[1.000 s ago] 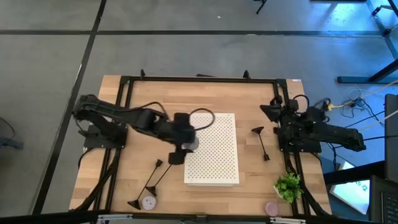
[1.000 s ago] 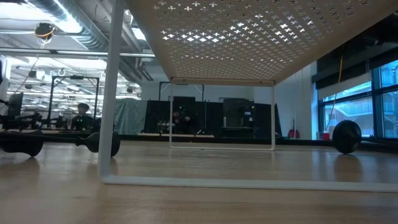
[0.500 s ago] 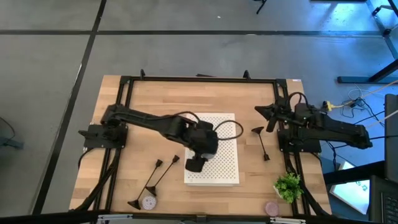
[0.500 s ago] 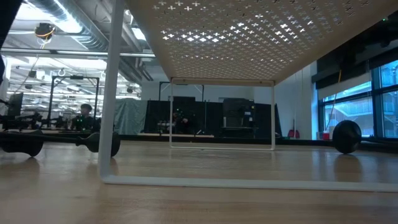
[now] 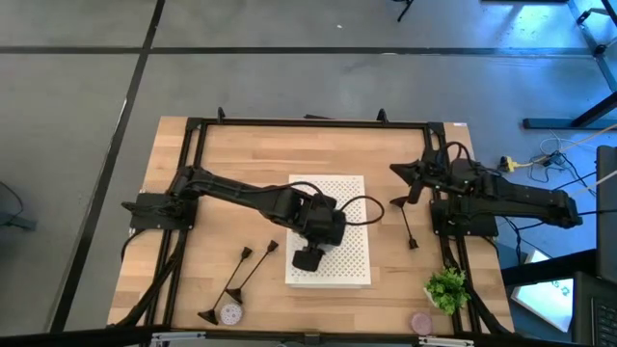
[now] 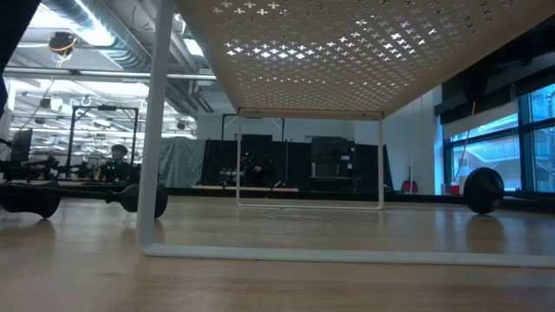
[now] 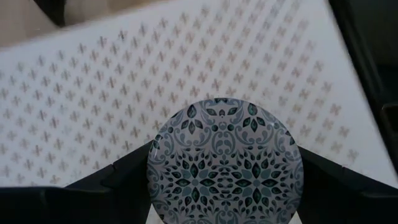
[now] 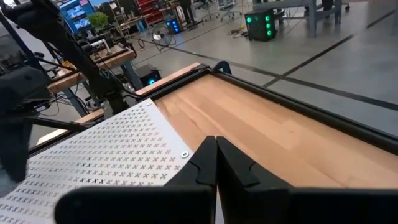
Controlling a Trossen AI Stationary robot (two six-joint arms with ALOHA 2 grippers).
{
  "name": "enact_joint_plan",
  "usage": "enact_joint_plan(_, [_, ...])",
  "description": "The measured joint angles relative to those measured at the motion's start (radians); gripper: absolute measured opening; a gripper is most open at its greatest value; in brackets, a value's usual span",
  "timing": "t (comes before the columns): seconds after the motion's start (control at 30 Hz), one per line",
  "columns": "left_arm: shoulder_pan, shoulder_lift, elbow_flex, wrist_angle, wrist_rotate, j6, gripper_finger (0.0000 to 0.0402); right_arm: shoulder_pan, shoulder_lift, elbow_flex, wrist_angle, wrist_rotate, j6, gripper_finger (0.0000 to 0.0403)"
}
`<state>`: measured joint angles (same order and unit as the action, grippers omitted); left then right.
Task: Pick & Place candle stick holders
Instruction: Put the blue scented candle on the shelf
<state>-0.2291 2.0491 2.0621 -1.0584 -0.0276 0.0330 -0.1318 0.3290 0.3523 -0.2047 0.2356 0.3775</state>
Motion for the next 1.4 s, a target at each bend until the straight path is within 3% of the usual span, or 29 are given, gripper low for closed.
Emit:
enact_joint_plan(0.27, [0.0,0.012,0.0,0.027,0.03,0.016,0.0293,0.0,0.048,0.0,0.017,0.0,0.0,0.0001])
enact_joint_plan(0.97, [-0.007,0.045,0.0,0.005,-0.015,0.033,0.0293,0.0,0.058,0.0,0.037,-0.003,0.0,0.0001])
enact_joint_plan(1.4, [-0.018,0.042,0.0,-0.012,-0.059,0.033,0.0332,0.0,0.058,0.0,0.037,-0.003,-0.001,0.0001])
